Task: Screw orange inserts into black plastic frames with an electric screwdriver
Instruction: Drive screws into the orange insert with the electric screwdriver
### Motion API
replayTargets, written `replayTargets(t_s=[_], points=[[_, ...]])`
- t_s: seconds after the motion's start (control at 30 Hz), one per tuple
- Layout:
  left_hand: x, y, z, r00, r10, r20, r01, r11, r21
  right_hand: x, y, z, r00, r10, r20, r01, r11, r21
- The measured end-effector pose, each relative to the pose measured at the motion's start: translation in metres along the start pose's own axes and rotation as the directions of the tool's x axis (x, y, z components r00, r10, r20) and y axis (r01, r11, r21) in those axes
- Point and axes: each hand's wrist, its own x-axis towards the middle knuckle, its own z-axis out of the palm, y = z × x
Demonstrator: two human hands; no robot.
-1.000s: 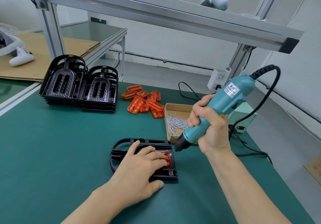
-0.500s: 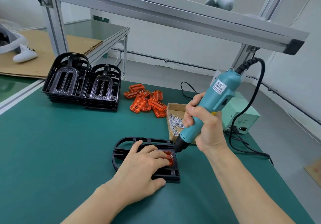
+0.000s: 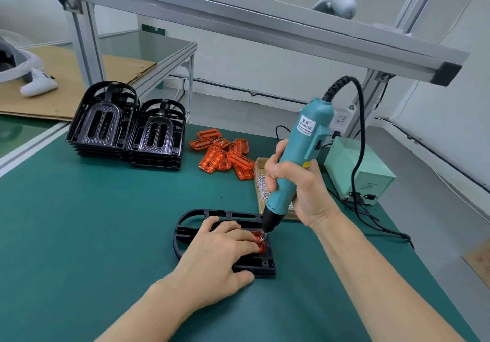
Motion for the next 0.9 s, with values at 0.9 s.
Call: replayTargets(t_s=[0.9], points=[[0.001, -0.001, 0.001, 1.000, -0.020, 0.008, 0.020, 1.000, -0.007, -0.008, 0.003, -0.006, 0.997, 0.041, 0.072, -0.045, 0.998, 0.043]])
